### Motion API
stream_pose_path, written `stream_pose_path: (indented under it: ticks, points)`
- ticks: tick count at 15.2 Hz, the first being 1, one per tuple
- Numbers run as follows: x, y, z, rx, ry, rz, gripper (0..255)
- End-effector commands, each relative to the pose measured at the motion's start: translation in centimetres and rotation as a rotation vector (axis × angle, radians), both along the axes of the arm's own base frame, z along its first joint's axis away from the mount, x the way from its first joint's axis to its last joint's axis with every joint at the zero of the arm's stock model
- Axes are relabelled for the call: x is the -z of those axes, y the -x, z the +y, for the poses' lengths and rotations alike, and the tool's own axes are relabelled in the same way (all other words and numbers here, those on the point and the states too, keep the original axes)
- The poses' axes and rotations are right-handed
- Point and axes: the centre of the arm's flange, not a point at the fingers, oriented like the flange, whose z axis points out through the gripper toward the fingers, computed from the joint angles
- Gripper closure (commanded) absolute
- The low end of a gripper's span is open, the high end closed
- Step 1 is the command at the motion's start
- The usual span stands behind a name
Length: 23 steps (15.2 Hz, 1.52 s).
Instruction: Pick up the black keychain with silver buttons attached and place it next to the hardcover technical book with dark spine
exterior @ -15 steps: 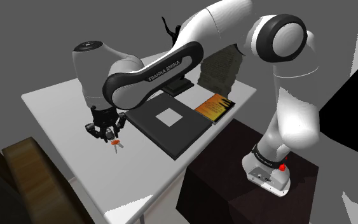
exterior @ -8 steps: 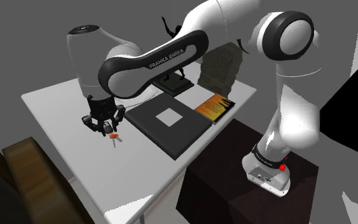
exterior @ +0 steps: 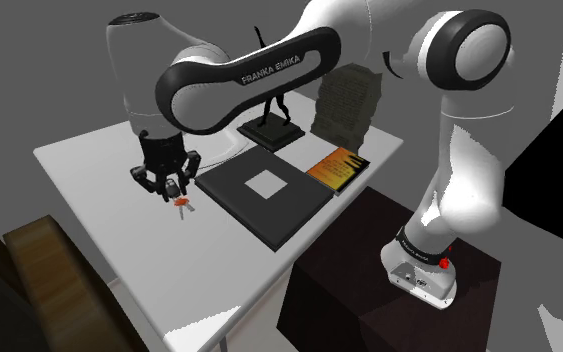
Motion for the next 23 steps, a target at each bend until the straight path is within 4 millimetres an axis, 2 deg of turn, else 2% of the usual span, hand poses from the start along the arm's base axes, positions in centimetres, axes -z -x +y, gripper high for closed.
stream_pose_path:
  ticks: [1,23]
  points:
    - [-0.3,0.1,-2.6,0.000,0.000,0.000,255]
    - [-0.3,2.7,-31.5,0.000,0.000,0.000,255]
